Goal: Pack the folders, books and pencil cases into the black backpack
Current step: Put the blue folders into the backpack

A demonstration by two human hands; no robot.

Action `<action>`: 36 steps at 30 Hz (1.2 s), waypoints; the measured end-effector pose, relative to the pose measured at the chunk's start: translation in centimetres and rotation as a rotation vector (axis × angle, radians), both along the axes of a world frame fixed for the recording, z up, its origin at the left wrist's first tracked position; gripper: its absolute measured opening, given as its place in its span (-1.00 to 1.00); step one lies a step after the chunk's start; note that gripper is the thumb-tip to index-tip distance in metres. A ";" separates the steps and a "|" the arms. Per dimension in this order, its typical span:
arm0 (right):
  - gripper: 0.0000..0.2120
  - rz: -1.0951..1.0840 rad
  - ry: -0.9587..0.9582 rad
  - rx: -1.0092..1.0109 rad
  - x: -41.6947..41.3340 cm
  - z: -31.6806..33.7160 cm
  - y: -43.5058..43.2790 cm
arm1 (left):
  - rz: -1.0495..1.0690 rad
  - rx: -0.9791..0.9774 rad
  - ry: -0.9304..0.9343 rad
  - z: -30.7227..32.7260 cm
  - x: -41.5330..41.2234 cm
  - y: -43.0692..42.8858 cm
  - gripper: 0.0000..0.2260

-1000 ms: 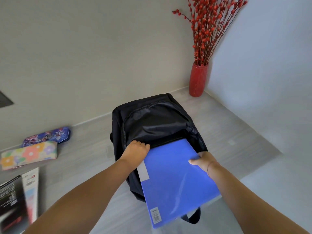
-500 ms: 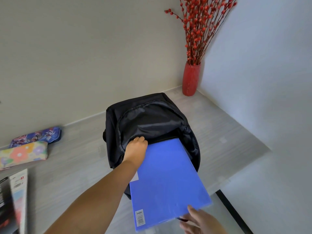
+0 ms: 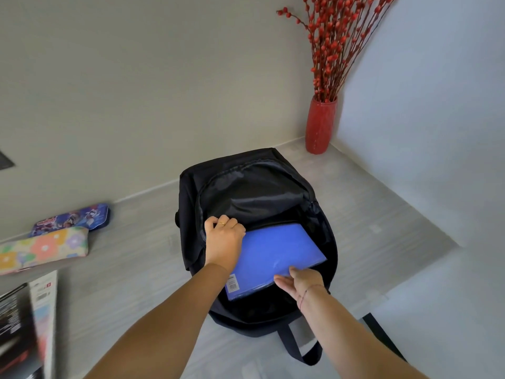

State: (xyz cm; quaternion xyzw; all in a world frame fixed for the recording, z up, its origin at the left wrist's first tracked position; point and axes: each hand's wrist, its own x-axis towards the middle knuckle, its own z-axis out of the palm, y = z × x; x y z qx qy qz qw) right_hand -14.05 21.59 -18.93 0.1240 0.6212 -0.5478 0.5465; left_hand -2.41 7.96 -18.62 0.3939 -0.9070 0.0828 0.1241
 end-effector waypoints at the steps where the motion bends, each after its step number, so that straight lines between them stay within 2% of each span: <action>1: -0.71 0.014 -0.014 0.000 -0.1 -0.2 -0.2 | 0.044 0.052 0.089 -0.1 0.1 0.0 -0.84; 3: -0.68 0.025 -0.041 -0.017 -0.2 -0.4 0.1 | 0.136 0.123 0.239 -0.4 0.4 0.0 -0.90; 4: -0.70 0.045 -0.044 -0.014 -0.2 -0.4 0.3 | 0.184 0.124 0.239 -0.6 0.6 0.0 -0.78; 6: -0.75 0.102 -0.036 0.020 -0.1 -0.4 0.7 | 0.287 0.124 0.120 -0.7 1.1 0.0 -0.51; 7: -0.78 0.118 -0.035 0.034 0.0 -0.5 0.6 | 0.310 0.159 0.047 -0.7 1.4 -0.1 -0.46; 9: -0.83 0.102 -0.033 0.046 0.3 -0.7 0.3 | 0.262 0.216 -0.026 -1.1 1.8 -0.5 -0.58; 12: -0.86 0.060 -0.032 0.051 0.7 -1.2 -0.6 | 0.192 0.244 -0.040 -1.9 2.1 -1.0 -0.82; 21: -0.74 0.018 -0.001 0.063 -0.2 -1.6 -4.4 | 0.015 0.313 0.113 -3.7 2.8 -1.8 -0.74; 24: -0.70 0.042 0.002 0.013 -0.4 -0.8 -4.1 | -0.021 0.387 0.257 -2.8 2.8 -0.8 -0.85; 26: -0.63 0.105 0.032 0.015 0.2 0.0 -3.4 | 0.049 0.459 0.387 -1.5 3.8 0.4 -0.81; 28: -0.62 0.242 0.249 0.069 1.7 0.6 -2.4 | 0.165 0.491 0.505 -0.2 5.7 1.8 -0.72; 31: -0.65 0.376 0.772 0.026 6.3 2.2 -1.1 | 0.352 0.451 0.647 1.3 11.4 4.9 -0.75; 33: -0.65 0.411 0.911 -0.103 9.8 2.7 -0.9 | 0.483 0.455 0.665 1.5 15.5 6.6 -0.77; 36: -0.67 0.627 0.900 -0.243 15.2 2.4 -1.4 | 0.705 0.491 0.709 2.0 21.9 8.5 -0.78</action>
